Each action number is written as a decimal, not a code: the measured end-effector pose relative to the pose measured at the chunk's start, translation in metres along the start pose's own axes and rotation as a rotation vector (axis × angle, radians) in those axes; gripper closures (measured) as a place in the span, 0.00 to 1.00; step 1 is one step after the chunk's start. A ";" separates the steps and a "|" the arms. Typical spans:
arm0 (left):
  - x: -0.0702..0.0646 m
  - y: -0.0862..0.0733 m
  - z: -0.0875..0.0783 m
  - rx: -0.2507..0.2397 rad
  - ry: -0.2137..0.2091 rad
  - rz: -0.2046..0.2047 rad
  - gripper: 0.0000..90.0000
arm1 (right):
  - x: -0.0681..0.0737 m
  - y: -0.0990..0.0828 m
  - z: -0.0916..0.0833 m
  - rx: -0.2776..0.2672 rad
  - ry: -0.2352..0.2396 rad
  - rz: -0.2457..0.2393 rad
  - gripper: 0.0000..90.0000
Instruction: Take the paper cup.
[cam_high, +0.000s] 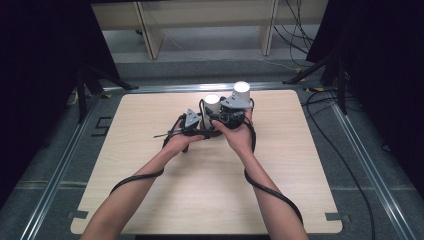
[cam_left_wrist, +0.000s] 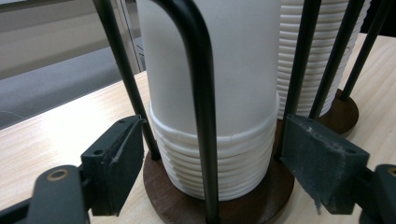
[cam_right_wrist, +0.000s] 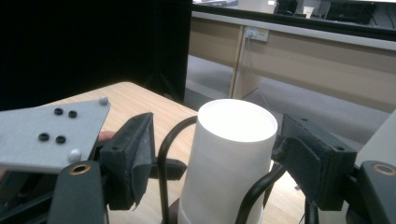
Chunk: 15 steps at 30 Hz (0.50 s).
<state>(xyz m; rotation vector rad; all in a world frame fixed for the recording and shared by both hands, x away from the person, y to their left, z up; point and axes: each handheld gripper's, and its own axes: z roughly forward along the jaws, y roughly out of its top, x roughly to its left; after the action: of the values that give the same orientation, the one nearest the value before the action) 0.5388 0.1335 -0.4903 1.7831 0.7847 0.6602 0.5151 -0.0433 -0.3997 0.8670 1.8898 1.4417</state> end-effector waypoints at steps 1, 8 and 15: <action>0.000 0.000 0.002 0.006 0.000 0.004 0.24 | -0.001 0.001 0.003 0.013 -0.003 -0.004 0.32; 0.001 0.001 0.008 0.014 -0.004 -0.016 0.24 | -0.005 0.004 0.015 0.037 -0.010 0.006 0.32; 0.001 0.002 0.013 0.012 -0.011 -0.034 0.23 | -0.009 0.004 0.021 0.052 -0.011 0.010 0.32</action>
<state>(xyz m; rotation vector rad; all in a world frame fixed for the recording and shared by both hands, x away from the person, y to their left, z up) 0.5499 0.1263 -0.4927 1.7788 0.8117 0.6240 0.5375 -0.0377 -0.3995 0.9083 1.9248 1.3964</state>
